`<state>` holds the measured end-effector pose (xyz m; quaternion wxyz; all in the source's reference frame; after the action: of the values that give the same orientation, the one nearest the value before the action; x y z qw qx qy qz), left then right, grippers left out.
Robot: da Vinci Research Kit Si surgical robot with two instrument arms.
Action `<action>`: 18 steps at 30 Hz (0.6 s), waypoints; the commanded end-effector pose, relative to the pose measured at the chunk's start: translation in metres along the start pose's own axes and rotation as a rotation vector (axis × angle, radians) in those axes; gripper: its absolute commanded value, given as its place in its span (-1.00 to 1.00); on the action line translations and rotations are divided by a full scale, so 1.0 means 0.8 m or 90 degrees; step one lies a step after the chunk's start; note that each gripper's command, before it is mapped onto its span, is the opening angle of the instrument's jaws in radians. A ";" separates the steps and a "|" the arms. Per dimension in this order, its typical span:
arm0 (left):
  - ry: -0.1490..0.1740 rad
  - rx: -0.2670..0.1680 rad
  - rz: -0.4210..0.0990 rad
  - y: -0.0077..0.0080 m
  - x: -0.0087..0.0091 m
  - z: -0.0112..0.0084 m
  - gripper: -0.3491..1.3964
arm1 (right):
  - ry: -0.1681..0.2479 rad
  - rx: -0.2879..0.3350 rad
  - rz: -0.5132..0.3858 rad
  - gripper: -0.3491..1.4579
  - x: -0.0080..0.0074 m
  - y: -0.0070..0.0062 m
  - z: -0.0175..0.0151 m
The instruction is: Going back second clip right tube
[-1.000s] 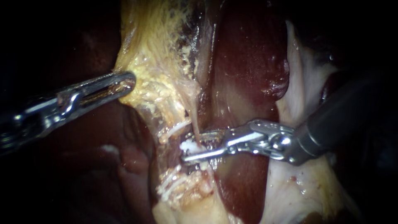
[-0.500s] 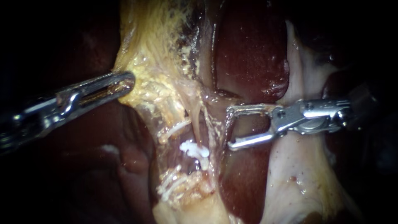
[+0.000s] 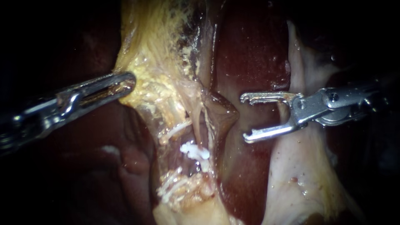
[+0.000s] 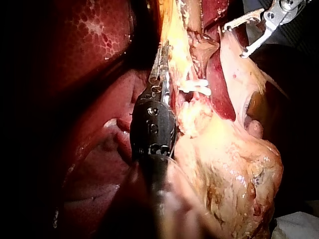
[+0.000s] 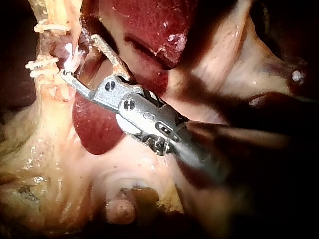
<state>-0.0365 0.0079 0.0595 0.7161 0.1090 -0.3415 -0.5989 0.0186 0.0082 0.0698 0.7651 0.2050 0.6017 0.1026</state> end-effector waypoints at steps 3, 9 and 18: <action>0.018 0.002 0.007 0.0007 0.0016 0.0036 -1.00 | -0.001 -0.001 -0.002 0.05 -0.0007 -0.0003 0.0005; 0.034 0.004 0.011 0.0013 0.0029 0.0085 -1.00 | 0.000 0.007 -0.007 0.05 -0.0019 -0.0007 0.0015; 0.044 0.017 0.010 -0.0015 0.0039 0.0116 -1.00 | 0.000 0.008 -0.005 0.05 -0.0016 -0.0006 0.0005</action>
<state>-0.0432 0.0070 0.0668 0.7310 0.1365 -0.3243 -0.5846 0.0186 0.0072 0.0708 0.7642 0.2076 0.6032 0.0957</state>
